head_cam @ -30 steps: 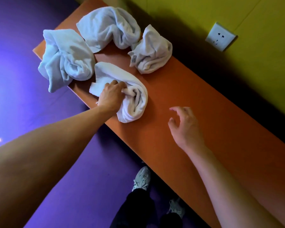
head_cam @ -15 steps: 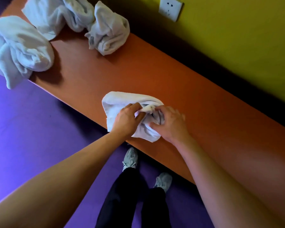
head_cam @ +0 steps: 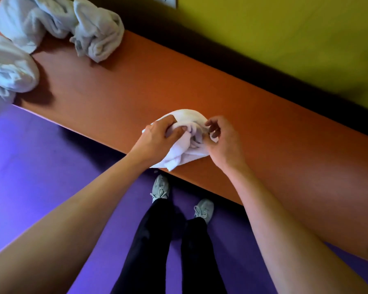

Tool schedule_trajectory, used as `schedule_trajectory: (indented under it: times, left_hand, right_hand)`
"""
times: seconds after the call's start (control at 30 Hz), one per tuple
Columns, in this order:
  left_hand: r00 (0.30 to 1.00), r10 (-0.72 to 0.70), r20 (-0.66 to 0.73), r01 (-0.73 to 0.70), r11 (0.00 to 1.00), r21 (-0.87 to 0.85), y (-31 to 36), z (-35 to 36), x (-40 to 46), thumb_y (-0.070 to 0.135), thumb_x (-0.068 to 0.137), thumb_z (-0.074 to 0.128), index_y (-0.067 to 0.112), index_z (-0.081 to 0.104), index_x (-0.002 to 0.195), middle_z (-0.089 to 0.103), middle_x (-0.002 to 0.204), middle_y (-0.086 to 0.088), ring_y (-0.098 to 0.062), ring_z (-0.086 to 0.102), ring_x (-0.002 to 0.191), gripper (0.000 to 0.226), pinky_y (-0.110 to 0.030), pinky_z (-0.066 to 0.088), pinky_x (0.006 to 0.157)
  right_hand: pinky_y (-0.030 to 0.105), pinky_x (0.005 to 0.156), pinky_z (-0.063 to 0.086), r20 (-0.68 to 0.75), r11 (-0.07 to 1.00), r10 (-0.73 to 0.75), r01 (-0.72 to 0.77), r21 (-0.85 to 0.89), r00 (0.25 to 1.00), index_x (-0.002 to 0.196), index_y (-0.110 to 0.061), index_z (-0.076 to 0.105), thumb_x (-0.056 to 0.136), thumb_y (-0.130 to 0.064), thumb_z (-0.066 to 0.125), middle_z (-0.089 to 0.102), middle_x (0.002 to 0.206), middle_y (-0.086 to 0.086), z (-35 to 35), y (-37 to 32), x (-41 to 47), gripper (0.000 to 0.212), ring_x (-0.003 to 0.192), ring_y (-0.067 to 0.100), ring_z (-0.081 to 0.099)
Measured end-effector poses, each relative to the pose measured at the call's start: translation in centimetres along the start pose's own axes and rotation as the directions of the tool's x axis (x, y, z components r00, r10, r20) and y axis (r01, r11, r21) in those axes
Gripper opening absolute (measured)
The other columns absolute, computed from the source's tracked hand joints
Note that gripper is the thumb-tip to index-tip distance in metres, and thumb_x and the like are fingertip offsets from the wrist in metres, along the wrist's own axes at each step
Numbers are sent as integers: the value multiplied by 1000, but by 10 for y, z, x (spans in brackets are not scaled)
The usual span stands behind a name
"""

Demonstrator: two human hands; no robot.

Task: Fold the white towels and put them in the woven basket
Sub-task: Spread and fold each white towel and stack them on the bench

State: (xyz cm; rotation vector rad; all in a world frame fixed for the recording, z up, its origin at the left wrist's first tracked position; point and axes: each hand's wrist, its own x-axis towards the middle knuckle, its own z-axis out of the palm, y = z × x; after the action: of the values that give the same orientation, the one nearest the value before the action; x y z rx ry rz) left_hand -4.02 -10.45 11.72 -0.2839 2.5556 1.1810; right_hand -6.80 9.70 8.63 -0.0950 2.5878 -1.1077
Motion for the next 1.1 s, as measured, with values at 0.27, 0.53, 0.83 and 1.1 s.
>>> schedule_trajectory:
  times: [0.27,0.53,0.83,1.1]
  left_hand:
    - [940,141,311,-91,981,-171,83,-14,-31,35,99,61,25,62,88,55,70,8,-6,48,64,15,-21,38,59]
    - [974,169,150,-169,986,-17,125,-36,-43,25,87,73,26,64,86,56,65,9,-6,45,57,9,-29,37,57]
    - [952,280,-125,-252,946,202,144,-66,-32,33,83,77,25,45,70,53,63,10,-1,47,58,35,-18,32,52]
    - [964,232,133,-265,889,374,145,-54,-47,31,82,74,23,47,77,52,64,7,-18,49,62,29,-37,37,57]
  right_hand:
    - [41,83,56,11,918,99,-96,384,995,105,-33,60,77,-43,67,70,104,-15,-28,-11,-41,31,98,9,66]
    - [31,81,53,-432,955,15,115,273,902,114,-12,61,99,-24,40,67,107,-2,-78,-18,-56,29,94,14,64]
    - [33,62,48,-227,885,-398,307,-351,889,111,-9,61,86,-13,69,53,105,12,-162,17,-62,27,77,25,58]
    - [45,90,41,-450,910,-18,-172,-377,893,113,-18,66,92,-9,61,62,111,6,-180,86,-89,24,104,31,59]
